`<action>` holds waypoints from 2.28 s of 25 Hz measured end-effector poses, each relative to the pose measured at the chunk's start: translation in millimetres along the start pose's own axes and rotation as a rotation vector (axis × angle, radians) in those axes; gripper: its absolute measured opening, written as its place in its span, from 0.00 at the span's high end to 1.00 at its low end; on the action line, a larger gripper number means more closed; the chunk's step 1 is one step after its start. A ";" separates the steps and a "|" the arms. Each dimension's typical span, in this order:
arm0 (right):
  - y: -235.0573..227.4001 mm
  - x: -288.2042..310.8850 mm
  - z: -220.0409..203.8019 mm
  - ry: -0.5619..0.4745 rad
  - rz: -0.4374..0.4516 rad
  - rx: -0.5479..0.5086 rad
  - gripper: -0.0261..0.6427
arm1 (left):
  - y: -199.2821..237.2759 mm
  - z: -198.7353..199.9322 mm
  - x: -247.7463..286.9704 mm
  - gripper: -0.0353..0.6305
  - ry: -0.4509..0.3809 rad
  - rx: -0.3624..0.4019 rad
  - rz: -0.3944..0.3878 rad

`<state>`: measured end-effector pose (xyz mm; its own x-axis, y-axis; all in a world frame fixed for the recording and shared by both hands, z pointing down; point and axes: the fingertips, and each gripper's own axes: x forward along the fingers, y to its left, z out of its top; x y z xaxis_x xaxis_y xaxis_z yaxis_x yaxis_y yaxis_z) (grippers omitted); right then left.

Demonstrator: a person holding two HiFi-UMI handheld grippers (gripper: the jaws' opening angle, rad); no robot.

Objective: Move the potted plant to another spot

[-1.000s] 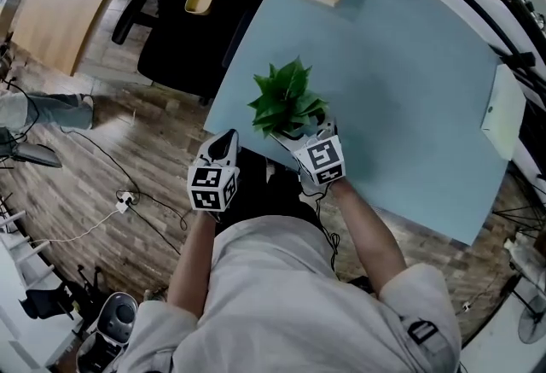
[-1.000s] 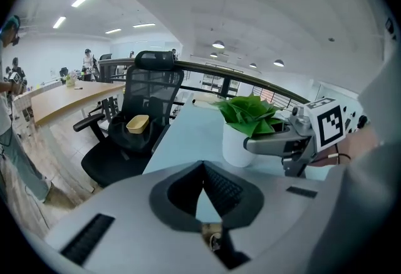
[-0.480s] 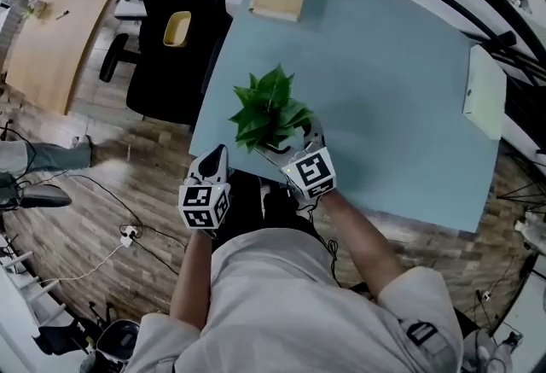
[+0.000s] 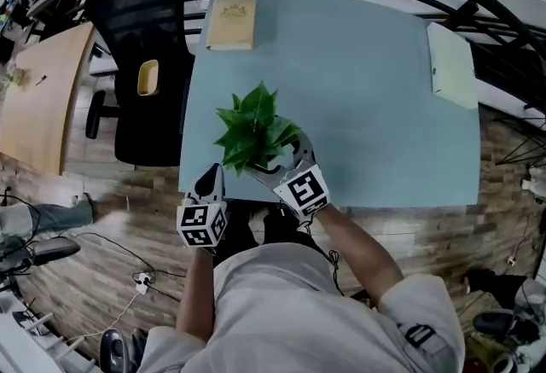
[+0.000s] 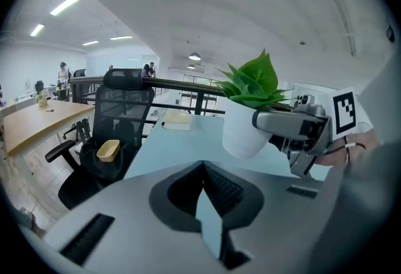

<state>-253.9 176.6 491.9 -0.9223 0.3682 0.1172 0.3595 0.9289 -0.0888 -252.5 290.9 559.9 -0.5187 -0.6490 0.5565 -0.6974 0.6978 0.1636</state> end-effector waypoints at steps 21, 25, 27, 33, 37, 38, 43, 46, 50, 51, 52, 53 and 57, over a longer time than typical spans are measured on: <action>-41.3 -39.0 30.8 -0.081 -0.526 0.031 0.18 | -40.9 53.3 50.1 0.93 0.047 0.285 -0.499; -46.0 -65.6 33.3 -0.088 -0.661 0.037 0.18 | -60.5 51.1 53.9 0.93 0.071 0.345 -0.614; -48.0 -82.1 35.6 -0.090 -0.721 0.034 0.18 | -74.0 47.4 53.1 0.93 0.083 0.373 -0.668; -52.2 -129.7 38.9 -0.104 -0.870 0.028 0.18 | -120.9 43.0 56.6 0.93 0.098 0.437 -0.799; -57.2 -161.9 46.8 -0.112 -0.936 0.007 0.18 | -158.4 42.6 60.3 0.93 0.097 0.475 -0.866; -58.6 -171.9 49.1 -0.105 -0.944 -0.003 0.18 | -169.3 42.3 60.9 0.93 0.094 0.478 -0.877; -68.8 -229.6 55.2 -0.083 -0.975 -0.031 0.18 | -227.3 36.6 55.3 0.93 0.085 0.487 -0.911; -76.8 -261.0 58.2 -0.101 -0.989 -0.039 0.18 | -258.4 30.9 54.4 0.93 0.090 0.503 -0.922; -81.1 -303.4 62.5 -0.092 -0.991 -0.062 0.18 | -300.9 22.6 51.9 0.93 0.092 0.520 -0.930; -81.7 -315.0 62.5 -0.093 -0.992 -0.063 0.18 | -312.3 19.6 50.1 0.93 0.093 0.525 -0.933; -82.3 -327.2 61.6 -0.093 -0.994 -0.063 0.18 | -323.9 16.1 48.1 0.93 0.095 0.529 -0.936; -82.7 -339.4 60.1 -0.094 -0.995 -0.061 0.18 | -335.2 12.2 45.9 0.93 0.097 0.533 -0.937; -80.5 -382.3 50.7 -0.100 -0.999 -0.051 0.18 | -373.4 -6.8 37.3 0.93 0.105 0.536 -0.936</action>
<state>62.6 -40.9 404.1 -0.8114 -0.5837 0.0310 -0.5821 0.8117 0.0479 -8.1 8.2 525.1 0.3590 -0.8082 0.4669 -0.9332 -0.3010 0.1965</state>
